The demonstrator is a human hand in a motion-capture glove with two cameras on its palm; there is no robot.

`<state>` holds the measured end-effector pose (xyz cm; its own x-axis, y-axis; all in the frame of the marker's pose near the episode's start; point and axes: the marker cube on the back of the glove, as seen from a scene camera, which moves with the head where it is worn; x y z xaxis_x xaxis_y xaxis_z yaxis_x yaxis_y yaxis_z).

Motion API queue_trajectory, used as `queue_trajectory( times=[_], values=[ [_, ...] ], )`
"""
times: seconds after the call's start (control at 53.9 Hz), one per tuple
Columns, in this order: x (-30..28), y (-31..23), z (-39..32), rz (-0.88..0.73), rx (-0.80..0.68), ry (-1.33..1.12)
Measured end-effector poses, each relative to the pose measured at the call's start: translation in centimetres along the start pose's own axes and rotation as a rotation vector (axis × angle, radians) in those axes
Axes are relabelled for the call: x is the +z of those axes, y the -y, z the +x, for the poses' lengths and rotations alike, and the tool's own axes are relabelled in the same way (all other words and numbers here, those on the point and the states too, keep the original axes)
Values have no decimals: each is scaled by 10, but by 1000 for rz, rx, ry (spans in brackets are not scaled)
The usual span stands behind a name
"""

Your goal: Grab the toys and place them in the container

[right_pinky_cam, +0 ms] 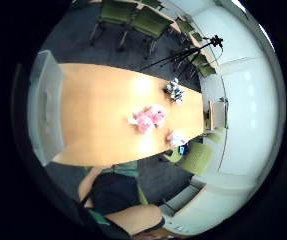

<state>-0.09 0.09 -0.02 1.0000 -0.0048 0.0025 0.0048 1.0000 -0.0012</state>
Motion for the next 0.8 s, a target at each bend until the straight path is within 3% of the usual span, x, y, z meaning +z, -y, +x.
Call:
queue_trajectory(
  times=[0.427,0.798],
  values=[
    [-2,-5,14,-17,-27,1],
    [18,-16,137,17,30,-16]
  ],
)
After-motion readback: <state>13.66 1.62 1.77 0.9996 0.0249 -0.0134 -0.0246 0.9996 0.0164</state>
